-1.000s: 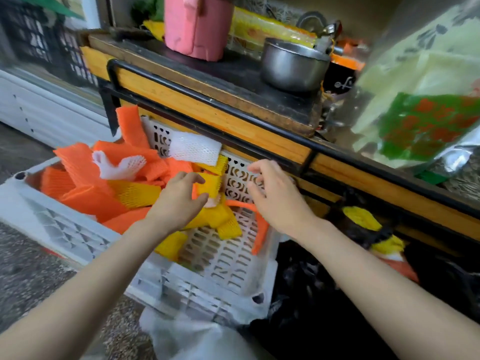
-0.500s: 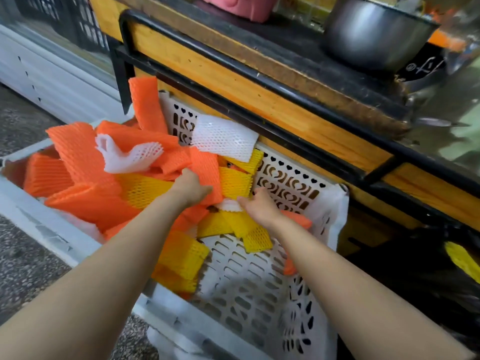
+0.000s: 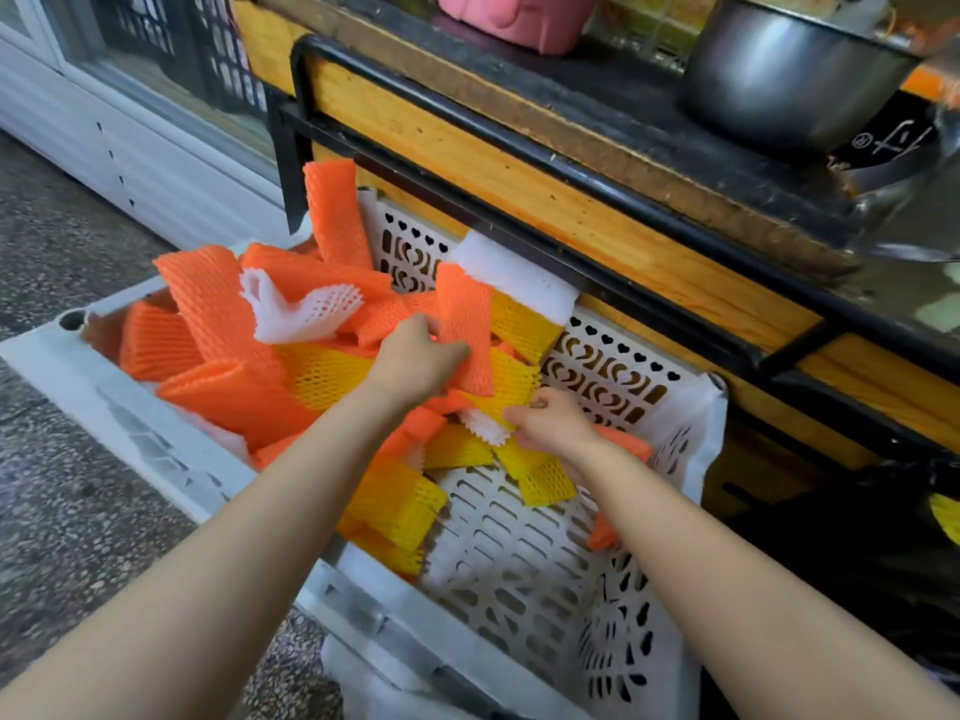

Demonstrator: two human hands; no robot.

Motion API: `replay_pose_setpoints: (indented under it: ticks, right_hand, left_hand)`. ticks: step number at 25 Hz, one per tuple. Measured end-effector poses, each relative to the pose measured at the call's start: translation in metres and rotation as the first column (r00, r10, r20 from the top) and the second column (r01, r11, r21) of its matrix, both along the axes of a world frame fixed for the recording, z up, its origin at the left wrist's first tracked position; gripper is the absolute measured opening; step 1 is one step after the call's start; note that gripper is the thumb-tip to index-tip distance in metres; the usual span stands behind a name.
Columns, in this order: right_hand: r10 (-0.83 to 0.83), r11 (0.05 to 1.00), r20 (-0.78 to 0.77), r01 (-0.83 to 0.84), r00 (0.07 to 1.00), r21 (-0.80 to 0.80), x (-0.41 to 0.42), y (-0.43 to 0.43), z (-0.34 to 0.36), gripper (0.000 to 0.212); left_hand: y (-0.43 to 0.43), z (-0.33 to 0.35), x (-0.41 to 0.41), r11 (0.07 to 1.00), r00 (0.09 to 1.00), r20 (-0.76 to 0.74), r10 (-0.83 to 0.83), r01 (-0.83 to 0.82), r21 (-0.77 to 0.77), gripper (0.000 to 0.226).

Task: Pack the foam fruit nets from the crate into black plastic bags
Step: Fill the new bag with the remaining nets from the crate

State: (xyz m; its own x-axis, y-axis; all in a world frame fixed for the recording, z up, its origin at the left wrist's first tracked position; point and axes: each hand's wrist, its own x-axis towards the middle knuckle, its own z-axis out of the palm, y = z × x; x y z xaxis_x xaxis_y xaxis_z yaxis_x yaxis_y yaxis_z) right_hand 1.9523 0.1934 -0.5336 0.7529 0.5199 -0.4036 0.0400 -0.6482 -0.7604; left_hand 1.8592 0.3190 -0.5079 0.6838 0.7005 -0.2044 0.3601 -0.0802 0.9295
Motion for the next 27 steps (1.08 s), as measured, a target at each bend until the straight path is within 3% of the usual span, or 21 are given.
replay_pose_setpoints:
  ticks: [2,6,7,10,13,17,21,23,27]
  right_hand:
    - [-0.042,0.999,-0.082,0.043,0.996,0.008,-0.007,-0.005,0.006,0.03]
    - [0.04,0.998,-0.198,-0.049,0.979,-0.043,-0.021,-0.026,0.005,0.01]
    - [0.086,0.988,-0.184,-0.108,0.979,-0.109,-0.022,-0.032,0.002,0.019]
    - [0.14,0.961,-0.106,-0.161,0.984,-0.224,-0.013,-0.046,-0.004,0.087]
    - [0.112,0.981,-0.042,-0.117,0.993,-0.153,-0.005,-0.04,-0.008,0.091]
    - [0.223,0.973,-0.095,-0.228,0.97,-0.048,-0.015,-0.012,-0.006,0.091]
    - [0.143,0.984,-0.045,-0.147,0.989,-0.096,-0.014,0.01,-0.029,0.134]
    - [0.09,0.992,-0.024,-0.092,0.996,-0.089,-0.016,0.013,-0.031,0.129]
    - [0.099,0.992,0.073,-0.093,0.992,-0.081,-0.027,0.005,-0.015,0.041]
  left_hand:
    - [-0.006,0.012,-0.019,0.996,0.994,0.083,0.072,-0.077,0.049,0.012]
    - [-0.013,0.021,-0.058,0.974,0.971,0.199,0.132,-0.165,0.156,0.009]
    - [-0.015,0.021,-0.065,0.973,0.968,0.208,0.14,-0.174,0.152,0.008]
    - [-0.02,0.023,-0.075,0.977,0.955,0.261,0.142,-0.177,0.115,0.005]
    - [-0.024,0.029,-0.079,0.977,0.939,0.311,0.146,-0.185,0.101,0.007]
    - [-0.032,0.023,-0.088,0.975,0.928,0.321,0.189,-0.216,0.051,0.004]
    - [-0.034,0.021,-0.092,0.979,0.932,0.308,0.192,-0.204,0.007,0.006]
    - [-0.031,0.023,-0.094,0.977,0.925,0.321,0.201,-0.213,0.0,0.003]
    - [-0.024,0.02,-0.099,0.973,0.922,0.322,0.214,-0.231,0.015,0.004]
